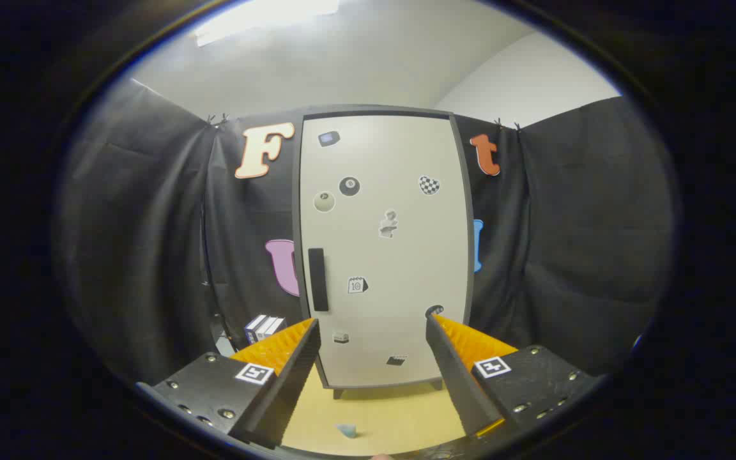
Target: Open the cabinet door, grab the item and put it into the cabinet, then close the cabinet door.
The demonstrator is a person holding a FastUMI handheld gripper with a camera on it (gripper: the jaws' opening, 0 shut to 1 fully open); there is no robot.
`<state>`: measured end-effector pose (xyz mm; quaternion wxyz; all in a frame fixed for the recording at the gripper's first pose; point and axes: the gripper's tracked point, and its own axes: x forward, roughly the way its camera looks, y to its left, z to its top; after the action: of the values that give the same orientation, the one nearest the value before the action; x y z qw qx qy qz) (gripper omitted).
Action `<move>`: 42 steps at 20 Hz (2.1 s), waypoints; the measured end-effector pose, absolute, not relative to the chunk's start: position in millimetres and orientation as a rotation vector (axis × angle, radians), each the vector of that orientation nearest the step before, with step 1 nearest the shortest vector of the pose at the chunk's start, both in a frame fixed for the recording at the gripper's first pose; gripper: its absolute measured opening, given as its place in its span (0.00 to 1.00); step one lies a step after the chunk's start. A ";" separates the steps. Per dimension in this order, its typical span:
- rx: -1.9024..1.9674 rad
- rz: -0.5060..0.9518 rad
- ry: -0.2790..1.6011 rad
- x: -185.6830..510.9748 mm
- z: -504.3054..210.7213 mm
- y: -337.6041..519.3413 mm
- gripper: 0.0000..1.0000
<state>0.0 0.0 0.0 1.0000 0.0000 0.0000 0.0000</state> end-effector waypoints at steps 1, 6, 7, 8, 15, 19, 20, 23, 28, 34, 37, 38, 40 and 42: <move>-0.001 0.001 0.002 0.8 0.1 0.6 0.98; 0.001 0.007 0.002 7.6 0.6 2.2 0.98; -0.001 0.007 0.001 9.5 1.3 2.0 0.98; -0.002 0.007 0.001 11.4 1.4 2.4 0.98; -0.005 0.021 0.007 30.2 -1.2 8.8 0.98; -0.019 0.048 0.015 52.3 -6.7 25.3 0.98; -0.023 0.057 0.019 60.3 -8.8 30.4 0.98; -0.027 0.087 0.026 89.8 -16.1 50.2 0.99; -0.022 0.133 0.030 150.4 -25.3 85.9 0.98; -0.008 0.161 0.040 217.4 -34.8 118.2 0.98; 0.008 0.153 0.040 236.3 -36.9 122.9 0.94; 0.012 0.148 0.041 240.4 -36.9 122.0 0.83; 0.017 0.129 0.033 244.0 -35.4 118.5 0.60; 0.024 0.115 0.036 245.1 -35.2 114.6 0.37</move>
<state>245.1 114.6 -35.2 0.9981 0.0117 0.0178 0.0575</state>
